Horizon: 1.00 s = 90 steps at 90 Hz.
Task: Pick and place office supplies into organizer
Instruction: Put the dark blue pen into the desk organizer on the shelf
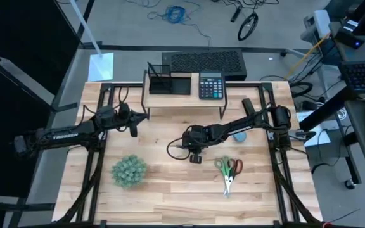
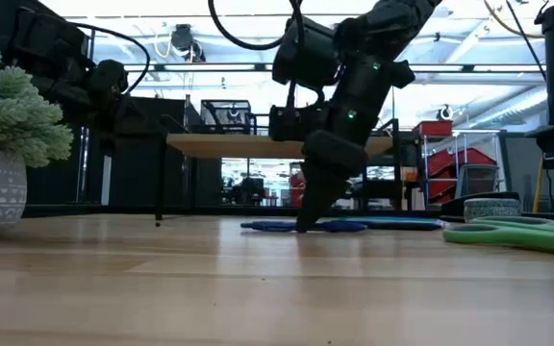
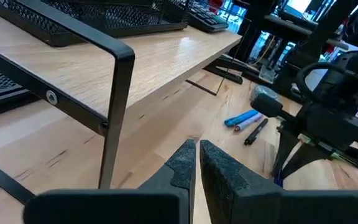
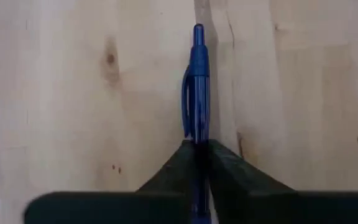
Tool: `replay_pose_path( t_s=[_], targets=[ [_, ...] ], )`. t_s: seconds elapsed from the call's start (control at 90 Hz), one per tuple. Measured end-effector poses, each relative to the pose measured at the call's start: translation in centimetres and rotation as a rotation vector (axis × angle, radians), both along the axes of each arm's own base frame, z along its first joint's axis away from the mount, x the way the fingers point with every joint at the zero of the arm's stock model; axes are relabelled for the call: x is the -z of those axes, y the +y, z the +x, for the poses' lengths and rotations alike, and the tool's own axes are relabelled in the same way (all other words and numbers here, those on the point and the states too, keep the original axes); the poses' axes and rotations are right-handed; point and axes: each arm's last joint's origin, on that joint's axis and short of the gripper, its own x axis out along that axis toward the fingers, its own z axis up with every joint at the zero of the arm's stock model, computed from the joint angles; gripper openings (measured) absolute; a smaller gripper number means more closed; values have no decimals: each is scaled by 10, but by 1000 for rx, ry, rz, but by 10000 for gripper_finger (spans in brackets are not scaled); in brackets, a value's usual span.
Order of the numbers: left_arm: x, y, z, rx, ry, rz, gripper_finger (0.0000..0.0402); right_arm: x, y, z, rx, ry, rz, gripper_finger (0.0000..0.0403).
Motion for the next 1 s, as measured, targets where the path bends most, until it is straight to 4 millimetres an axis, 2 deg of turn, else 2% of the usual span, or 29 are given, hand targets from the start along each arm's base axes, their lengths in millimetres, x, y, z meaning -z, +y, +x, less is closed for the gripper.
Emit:
replay_pose_path(
  t_s=[0.211, 0.422, 0.744, 1.0],
  targets=[
    [0, 0, 0, 0, 0, 0, 10, -1, 0, 1, 29, -26, 10, 6],
    [0, 0, 0, 0, -1, 0, 10, -16, -3, 2, 43, -94, 6, 6],
    [0, 0, 0, 0, -3, 1, 10, -59, -15, 13, 71, -379, 19, 6],
    [0, 0, 0, 0, -2, 1, 10, -99, -40, 23, 127, -695, 6, 6]
  ],
)
